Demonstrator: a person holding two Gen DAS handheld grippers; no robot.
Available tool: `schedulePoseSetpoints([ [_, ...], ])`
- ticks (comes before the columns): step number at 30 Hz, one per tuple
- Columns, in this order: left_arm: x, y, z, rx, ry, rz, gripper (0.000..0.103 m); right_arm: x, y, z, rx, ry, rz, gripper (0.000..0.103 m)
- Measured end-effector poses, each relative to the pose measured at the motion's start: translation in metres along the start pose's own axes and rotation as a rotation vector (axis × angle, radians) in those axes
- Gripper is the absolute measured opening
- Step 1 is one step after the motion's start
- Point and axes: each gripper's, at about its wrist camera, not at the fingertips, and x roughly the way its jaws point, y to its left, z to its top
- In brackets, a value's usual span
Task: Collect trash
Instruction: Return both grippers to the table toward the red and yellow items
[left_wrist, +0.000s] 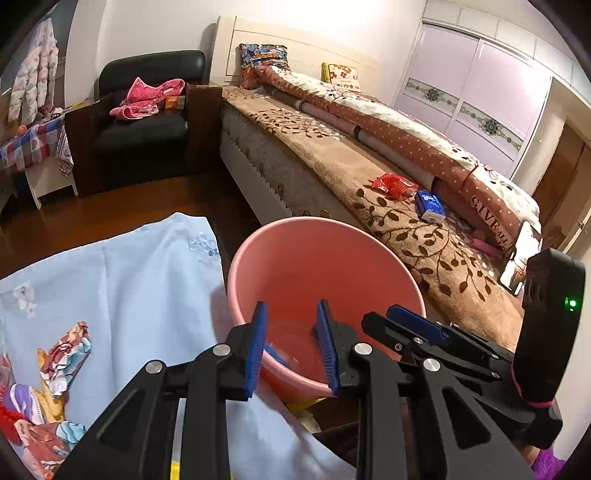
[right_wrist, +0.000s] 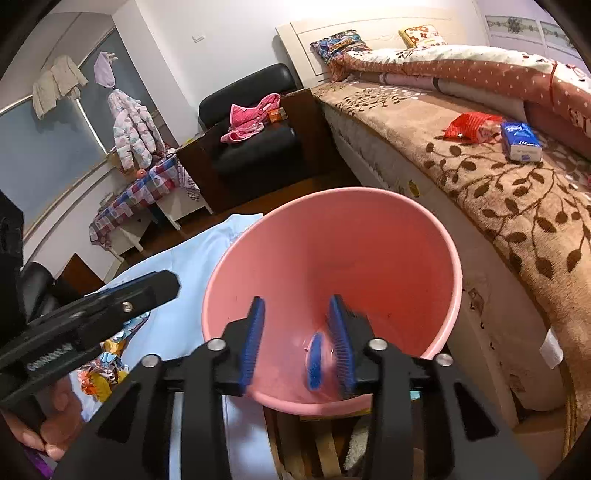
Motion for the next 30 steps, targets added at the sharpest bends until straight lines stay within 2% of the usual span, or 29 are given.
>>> schedulePoseSetpoints([
  [3, -0.013, 0.005, -0.002, 0.002, -0.015, -0.001, 0.027, -0.006, 0.005, -0.001, 0.002, -0.004, -0.001, 0.039],
  [7, -0.032, 0.016, -0.006, -0.024, -0.034, 0.002, 0.027, -0.020, 0.034, -0.006, -0.044, -0.026, 0.001, 0.039],
  [18, -0.104, 0.077, -0.047, -0.050, -0.095, 0.109, 0.027, -0.038, 0.118, -0.047, -0.132, -0.010, 0.154, 0.038],
  [23, -0.140, 0.112, -0.065, -0.080, -0.116, 0.144, 0.041, -0.046, 0.147, -0.064, -0.179, -0.010, 0.211, 0.038],
  [30, -0.183, 0.159, -0.097, -0.106, -0.152, 0.229, 0.043, -0.045, 0.181, -0.094, -0.258, 0.096, 0.314, 0.038],
])
